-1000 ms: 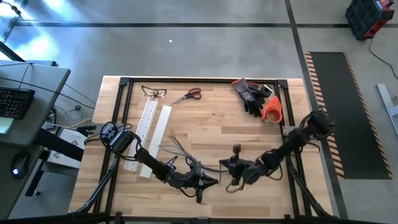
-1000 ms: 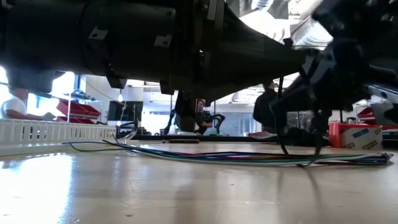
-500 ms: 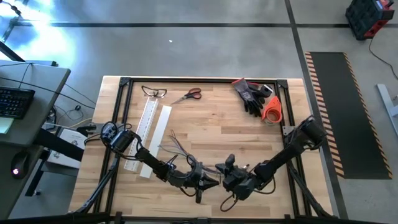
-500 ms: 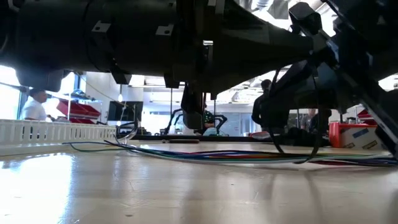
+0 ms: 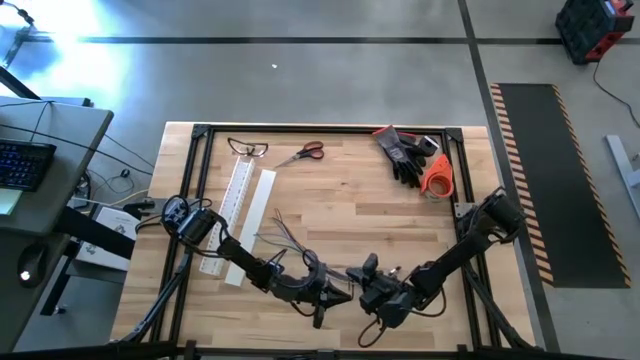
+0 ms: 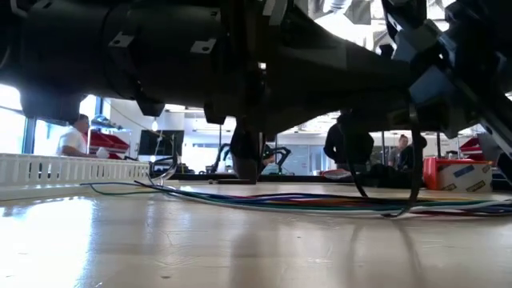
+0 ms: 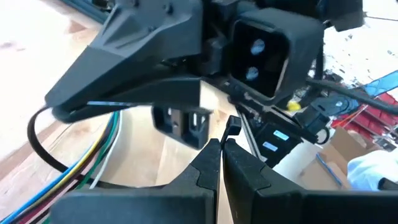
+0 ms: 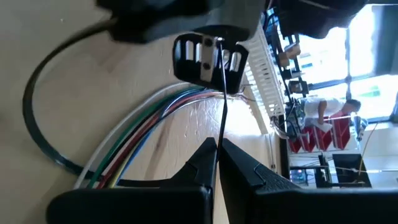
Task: Ziptie cables
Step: Wrap the black zip tie around the cable
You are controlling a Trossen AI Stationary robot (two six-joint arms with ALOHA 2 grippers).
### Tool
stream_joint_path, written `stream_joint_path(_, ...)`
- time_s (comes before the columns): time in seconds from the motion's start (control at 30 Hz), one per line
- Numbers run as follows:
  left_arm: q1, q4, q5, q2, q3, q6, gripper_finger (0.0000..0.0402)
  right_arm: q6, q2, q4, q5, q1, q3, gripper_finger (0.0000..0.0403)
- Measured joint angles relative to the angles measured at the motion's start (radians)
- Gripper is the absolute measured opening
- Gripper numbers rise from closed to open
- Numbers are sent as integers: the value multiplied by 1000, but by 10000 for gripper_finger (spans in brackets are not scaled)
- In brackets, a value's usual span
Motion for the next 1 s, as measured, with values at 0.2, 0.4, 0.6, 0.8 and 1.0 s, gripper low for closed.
stream_joint_path(0.2,0,-3,0,0,0,-13,0,-12,0,-2,-3,2,6,0)
stream_joint_path(0.4,0,-3,-1,0,0,-13,0,-44,0,-2,-4,2,6,0)
stream_joint_path(0.6,0,-2,-1,0,0,-13,0,-45,0,-7,-4,-1,6,0)
stream_joint_path(0.8,0,-3,-4,0,0,-13,0,-45,0,-7,-5,-1,6,0)
stream_joint_path(1.0,0,-3,-9,0,0,-13,0,-50,0,-6,-17,1,6,0)
